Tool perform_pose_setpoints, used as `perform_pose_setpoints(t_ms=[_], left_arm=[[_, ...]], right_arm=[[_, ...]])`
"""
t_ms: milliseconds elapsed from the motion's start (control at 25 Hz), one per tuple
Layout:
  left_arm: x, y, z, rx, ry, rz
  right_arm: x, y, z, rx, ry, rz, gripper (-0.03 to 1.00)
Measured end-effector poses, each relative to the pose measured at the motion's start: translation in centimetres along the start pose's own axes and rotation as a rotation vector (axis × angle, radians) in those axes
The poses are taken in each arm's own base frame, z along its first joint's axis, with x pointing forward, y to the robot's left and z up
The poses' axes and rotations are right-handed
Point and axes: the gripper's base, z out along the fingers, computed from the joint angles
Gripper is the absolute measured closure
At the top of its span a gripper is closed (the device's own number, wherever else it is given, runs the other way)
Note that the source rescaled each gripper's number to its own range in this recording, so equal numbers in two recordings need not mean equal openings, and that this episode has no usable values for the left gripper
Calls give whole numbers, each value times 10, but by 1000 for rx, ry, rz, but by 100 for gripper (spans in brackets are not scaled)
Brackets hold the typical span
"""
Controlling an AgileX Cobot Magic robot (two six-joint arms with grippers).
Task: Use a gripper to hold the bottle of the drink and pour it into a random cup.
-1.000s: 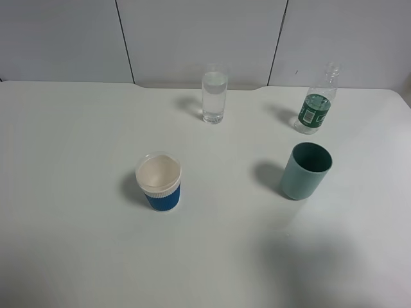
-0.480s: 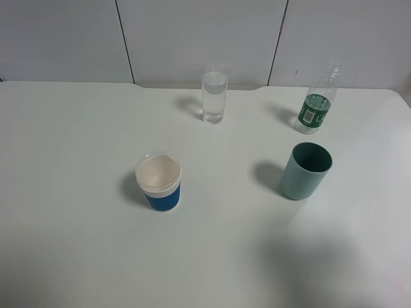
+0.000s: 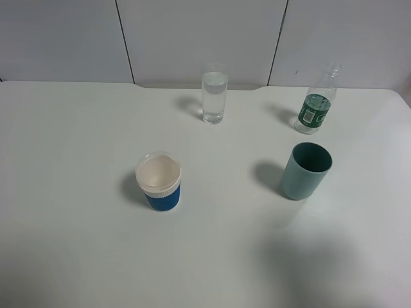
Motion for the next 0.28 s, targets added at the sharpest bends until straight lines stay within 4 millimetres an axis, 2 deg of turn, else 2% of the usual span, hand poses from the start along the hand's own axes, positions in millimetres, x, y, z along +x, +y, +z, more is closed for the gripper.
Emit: perform_pose_setpoints(t_ms=[280], left_arm=[[0,0,0,0,0,0]], right_arm=[[0,0,0,0,0,0,7]])
